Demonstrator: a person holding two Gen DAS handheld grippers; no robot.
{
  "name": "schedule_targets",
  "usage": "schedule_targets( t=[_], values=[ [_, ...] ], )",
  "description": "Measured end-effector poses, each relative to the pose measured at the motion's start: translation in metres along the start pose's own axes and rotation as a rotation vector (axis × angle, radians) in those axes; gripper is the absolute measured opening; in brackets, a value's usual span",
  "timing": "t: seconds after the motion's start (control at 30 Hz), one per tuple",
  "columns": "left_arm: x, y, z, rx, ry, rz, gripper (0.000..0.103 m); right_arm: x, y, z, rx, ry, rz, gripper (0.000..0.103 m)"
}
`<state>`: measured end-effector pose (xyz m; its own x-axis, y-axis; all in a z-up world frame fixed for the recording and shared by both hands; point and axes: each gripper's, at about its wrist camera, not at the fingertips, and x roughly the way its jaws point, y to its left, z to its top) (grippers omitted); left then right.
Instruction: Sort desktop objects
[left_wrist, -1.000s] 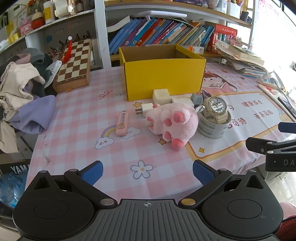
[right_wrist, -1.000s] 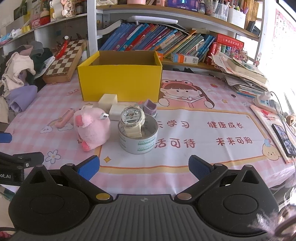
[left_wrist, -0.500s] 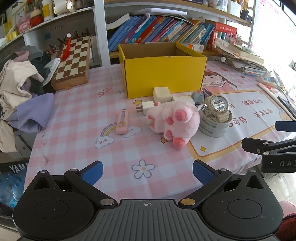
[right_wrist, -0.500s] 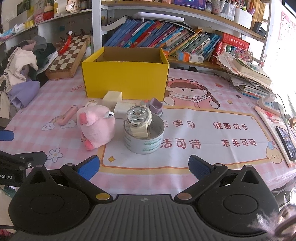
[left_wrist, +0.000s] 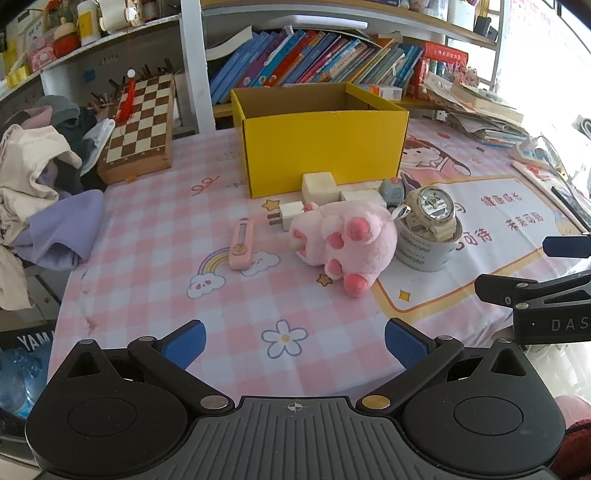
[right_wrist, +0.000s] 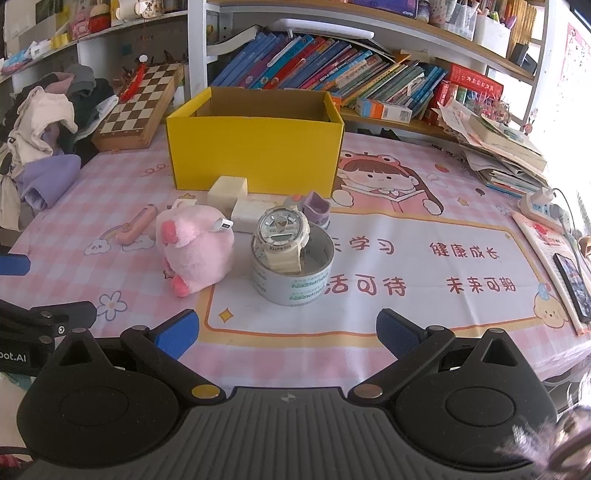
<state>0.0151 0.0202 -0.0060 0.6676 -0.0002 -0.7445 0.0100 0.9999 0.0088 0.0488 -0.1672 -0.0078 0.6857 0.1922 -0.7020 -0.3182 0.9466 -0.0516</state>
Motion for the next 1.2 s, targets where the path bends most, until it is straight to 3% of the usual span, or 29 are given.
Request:
schedule_targets(
  t=[0.7, 1.2],
  values=[
    [0.006, -0.003, 0.001, -0.004, 0.019, -0.043, 0.103, 0.004, -0.005, 0.0, -0.002, 0.034, 0.013, 0.103],
    [0.018, -0.007, 0.007, -0.06, 0.047, -0.057, 0.103, 0.008, -0.02, 0.007, -0.01, 0.04, 0.026, 0.101]
  ],
)
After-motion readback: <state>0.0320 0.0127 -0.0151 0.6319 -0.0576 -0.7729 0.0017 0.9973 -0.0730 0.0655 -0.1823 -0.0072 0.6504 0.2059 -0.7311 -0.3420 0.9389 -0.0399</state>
